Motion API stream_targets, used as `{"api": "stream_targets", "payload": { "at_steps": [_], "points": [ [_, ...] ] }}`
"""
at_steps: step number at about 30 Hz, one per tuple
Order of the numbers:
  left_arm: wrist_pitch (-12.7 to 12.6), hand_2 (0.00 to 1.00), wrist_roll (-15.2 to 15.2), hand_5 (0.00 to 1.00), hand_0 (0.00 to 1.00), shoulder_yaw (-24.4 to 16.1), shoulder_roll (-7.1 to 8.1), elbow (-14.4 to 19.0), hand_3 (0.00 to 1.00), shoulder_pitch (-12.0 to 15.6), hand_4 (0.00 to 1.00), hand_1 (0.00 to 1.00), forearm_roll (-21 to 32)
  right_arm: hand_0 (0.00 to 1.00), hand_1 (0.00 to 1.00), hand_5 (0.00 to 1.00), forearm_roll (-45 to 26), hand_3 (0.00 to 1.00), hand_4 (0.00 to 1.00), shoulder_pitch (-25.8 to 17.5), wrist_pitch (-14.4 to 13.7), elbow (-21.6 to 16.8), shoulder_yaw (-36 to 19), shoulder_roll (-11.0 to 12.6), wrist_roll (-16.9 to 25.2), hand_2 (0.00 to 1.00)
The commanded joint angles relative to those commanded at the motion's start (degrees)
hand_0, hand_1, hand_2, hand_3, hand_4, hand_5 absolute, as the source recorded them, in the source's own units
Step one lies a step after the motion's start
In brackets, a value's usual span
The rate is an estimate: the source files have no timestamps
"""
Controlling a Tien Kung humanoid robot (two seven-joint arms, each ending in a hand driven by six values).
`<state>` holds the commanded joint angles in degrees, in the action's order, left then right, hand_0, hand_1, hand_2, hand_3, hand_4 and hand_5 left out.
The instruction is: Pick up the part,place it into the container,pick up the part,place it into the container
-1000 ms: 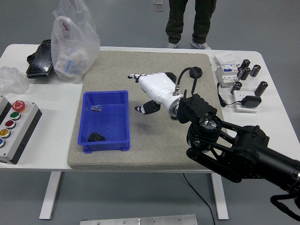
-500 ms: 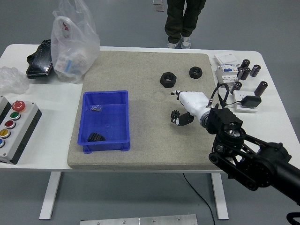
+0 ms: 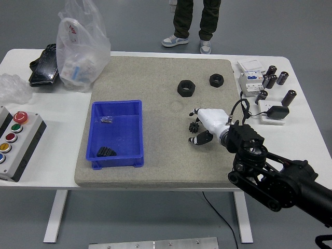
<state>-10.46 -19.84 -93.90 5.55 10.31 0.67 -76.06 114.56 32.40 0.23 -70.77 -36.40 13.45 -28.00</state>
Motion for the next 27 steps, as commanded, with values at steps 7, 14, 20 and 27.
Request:
{"api": "stream_targets", "payload": {
  "at_steps": [7,14,20,27],
  "points": [
    [0.1,0.781,0.0,0.509,0.835,0.0,0.05,0.0,0.866,0.0,0.852,0.774,0.0,0.234,0.247,0.069,-0.2,0.512,0.16,0.2,0.0,0.7,0.8,0.0,-0.2,0.468],
    [0.0,0.781,0.2,0.508,0.835,0.0,0.05,0.0,0.867,-0.1,0.851,0.774,0.0,0.219,0.237,0.021,-0.1,0.439,0.131,0.3,-0.6,0.8,1.1,0.1,-0.2,0.383],
    [0.0,0.781,0.2,0.508,0.834,0.0,0.02,0.0,0.867,-0.1,0.851,0.774,0.0,0.221,0.23,0.002,0.1,0.416,0.115,0.3,-1.1,0.6,1.2,0.2,-0.1,0.328],
    [-0.1,0.78,0.2,0.509,0.834,0.0,0.02,0.0,0.868,-0.1,0.851,0.774,0.1,0.216,0.229,0.002,0.7,0.409,0.11,0.6,-1.8,-0.5,0.8,0.4,0.1,0.318]
  ]
}}
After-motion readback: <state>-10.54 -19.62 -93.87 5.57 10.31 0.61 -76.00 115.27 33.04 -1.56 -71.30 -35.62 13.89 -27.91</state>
